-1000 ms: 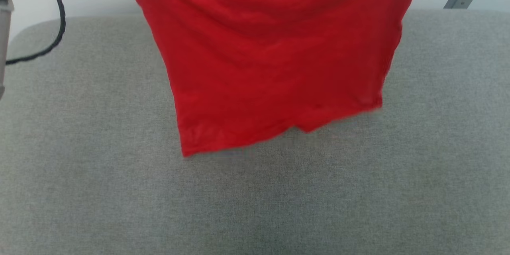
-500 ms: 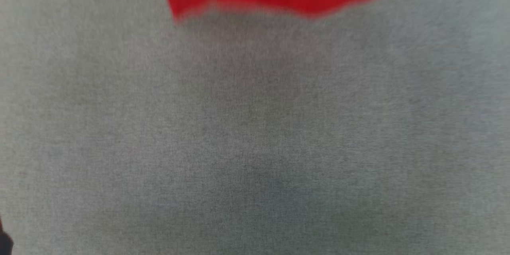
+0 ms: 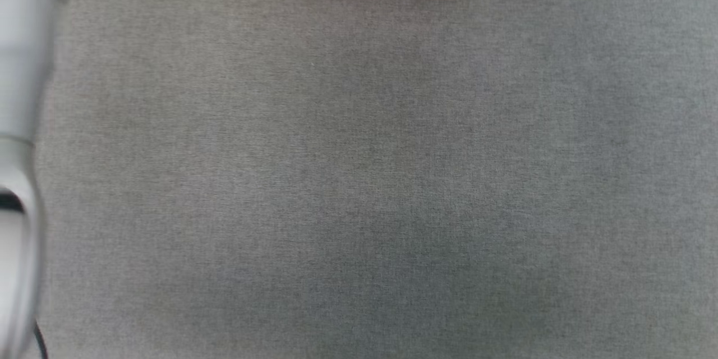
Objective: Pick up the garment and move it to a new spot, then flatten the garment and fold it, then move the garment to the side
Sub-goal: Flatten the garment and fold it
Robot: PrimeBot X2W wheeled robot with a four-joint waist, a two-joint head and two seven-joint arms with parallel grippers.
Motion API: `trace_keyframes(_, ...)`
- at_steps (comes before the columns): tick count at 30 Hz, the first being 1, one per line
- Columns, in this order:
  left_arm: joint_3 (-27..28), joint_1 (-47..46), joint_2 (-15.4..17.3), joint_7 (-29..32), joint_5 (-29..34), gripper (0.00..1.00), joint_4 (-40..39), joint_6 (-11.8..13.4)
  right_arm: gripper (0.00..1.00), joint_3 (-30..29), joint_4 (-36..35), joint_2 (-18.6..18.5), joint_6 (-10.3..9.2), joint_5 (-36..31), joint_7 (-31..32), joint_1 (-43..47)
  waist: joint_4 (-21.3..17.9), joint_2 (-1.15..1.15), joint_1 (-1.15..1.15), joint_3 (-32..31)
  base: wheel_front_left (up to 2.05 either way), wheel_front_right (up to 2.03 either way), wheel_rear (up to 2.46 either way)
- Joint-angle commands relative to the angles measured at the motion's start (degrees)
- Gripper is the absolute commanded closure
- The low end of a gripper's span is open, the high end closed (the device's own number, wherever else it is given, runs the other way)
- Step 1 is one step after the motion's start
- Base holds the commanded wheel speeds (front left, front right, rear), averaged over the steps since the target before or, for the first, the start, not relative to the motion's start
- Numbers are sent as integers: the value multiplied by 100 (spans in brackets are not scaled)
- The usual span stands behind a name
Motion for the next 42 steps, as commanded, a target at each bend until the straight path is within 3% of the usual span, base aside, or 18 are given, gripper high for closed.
trace_keyframes(1, -104, 276, -2, 109, -13, 100, 177, -69, 100, 202, 92, 58, -2, 161, 107, 288, 42, 0, 0, -65, 0, 0, 0)
trace_keyframes(6, -268, 1209, -151, 698, -401, 100, 703, -190, 100, 765, -54, -57, -2, 1176, 722, 1362, 136, 0, 0, -261, 0, 0, 0)
trace_keyframes(12, -537, 2269, -180, 1626, -1045, 100, 430, -212, 100, 1133, -1129, -488, -2, 2397, 1484, 2726, 171, 0, 0, -433, 0, 0, 0)
trace_keyframes(18, -841, 3418, 255, 2458, -1870, 100, -743, -210, 100, 1069, -2687, -1204, -2, 3007, 2064, 4182, 165, 0, 0, -539, 0, 0, 0)
trace_keyframes(23, -887, 4482, 865, 2866, -2260, 100, -1960, -162, 100, 689, -3900, -1597, -2, 3131, 2582, 5485, 119, 0, 0, -679, 0, 0, 0)
trace_keyframes(26, -873, 5201, 1202, 3091, -2373, 100, -2761, 166, 100, 371, -4513, -1665, -2, 3146, 2982, 6275, 94, 0, 0, -746, 0, 0, 0)
trace_keyframes(32, -693, 6534, 1740, 3400, -2722, 100, -4303, 1095, 100, -83, -5619, -1684, -2, 3205, 3988, 7636, 53, 0, 0, -764, 0, 0, 0)
trace_keyframes(33, -693, 6534, 1740, 3400, -2722, 100, -4303, 1095, 100, -83, -5619, -1684, -2, 3205, 3988, 7636, 53, 0, 0, -764, 0, 0, 0)
trace_keyframes(42, -559, 8077, 2287, 3728, -3134, 100, -5740, 2183, 100, -410, -6687, -2069, -2, 3573, 5221, 9287, 34, 0, 0, -678, 0, 0, 0)
